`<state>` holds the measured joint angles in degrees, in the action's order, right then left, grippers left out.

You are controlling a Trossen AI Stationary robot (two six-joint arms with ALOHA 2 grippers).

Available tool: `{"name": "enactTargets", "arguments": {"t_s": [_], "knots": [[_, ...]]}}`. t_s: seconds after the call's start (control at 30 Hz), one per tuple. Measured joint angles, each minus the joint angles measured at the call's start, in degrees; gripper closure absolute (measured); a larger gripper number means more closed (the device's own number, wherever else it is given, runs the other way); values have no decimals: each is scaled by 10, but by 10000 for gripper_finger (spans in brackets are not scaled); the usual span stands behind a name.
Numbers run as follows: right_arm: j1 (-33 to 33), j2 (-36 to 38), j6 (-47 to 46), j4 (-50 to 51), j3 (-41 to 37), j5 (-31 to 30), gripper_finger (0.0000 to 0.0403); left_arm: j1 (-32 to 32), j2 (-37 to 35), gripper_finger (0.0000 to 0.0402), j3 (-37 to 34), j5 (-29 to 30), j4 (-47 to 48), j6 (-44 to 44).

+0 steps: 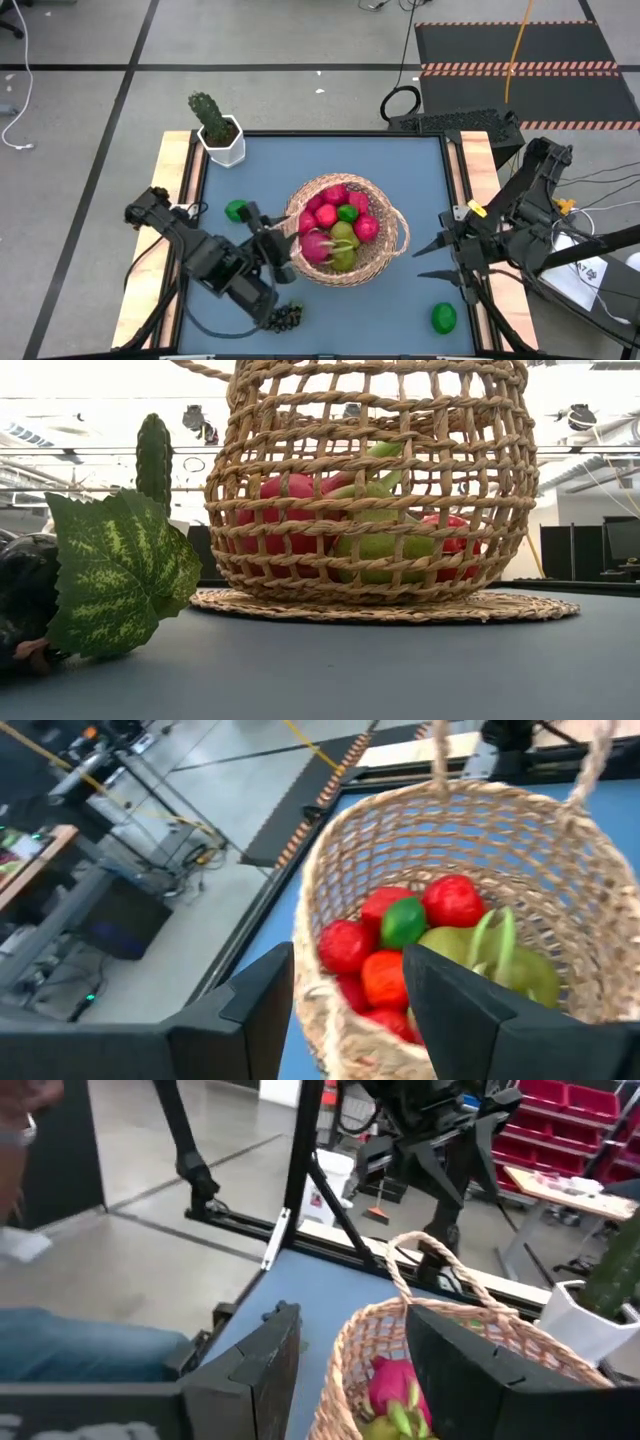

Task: Build produce basket
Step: Put the bottom dark green lime into the brown basket

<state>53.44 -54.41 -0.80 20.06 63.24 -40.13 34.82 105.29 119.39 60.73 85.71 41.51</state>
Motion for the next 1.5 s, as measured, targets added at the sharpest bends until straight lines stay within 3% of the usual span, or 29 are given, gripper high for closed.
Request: {"name": "enactTargets", "arguments": {"t_s": [0.2,0.4,0.5,0.97,1.3,1.5], "knots": [[54,-67,-19,92,94,-21,222,23,-25,213,-33,15,12,52],[108,-176,-174,290,204,-12,221,40,-23,213,-64,19,10,76],[134,-220,-241,331,228,26,221,43,-24,213,-68,14,10,89],[164,-334,-401,414,235,193,221,42,-24,213,-68,9,-28,66],[164,-360,-393,434,166,283,221,42,-24,213,-68,9,-42,51],[162,-360,-390,424,124,302,217,38,-24,213,-68,9,-56,35]]}}
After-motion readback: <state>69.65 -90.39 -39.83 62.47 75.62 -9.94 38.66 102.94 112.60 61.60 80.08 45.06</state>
